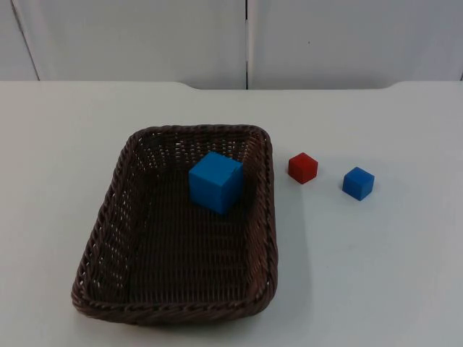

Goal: Pick up the basket with the left hand and place the largest block into the basket with the right hand.

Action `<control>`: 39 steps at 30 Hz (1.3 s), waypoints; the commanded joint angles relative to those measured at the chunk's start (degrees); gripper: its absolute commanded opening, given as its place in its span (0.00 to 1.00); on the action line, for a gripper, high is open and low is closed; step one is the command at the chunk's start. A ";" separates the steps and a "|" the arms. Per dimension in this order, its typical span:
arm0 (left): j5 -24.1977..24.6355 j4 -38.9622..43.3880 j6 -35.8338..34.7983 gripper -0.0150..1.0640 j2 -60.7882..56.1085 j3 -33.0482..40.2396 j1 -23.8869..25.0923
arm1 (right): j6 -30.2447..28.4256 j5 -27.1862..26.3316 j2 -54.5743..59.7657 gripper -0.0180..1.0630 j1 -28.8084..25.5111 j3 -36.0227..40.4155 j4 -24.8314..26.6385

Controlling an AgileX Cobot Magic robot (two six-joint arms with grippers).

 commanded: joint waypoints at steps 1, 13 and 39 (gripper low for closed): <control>-0.56 -0.64 0.00 0.99 -0.21 0.30 0.03 | -0.44 -0.73 -0.22 0.99 -0.01 0.12 0.12; -0.56 -0.53 0.00 0.99 -0.21 0.30 2.16 | -0.44 -0.73 -0.22 0.99 -0.27 0.12 0.25; -0.56 -0.40 0.00 0.99 -0.21 0.30 8.03 | -0.44 -0.84 -0.22 0.99 -10.64 0.01 0.13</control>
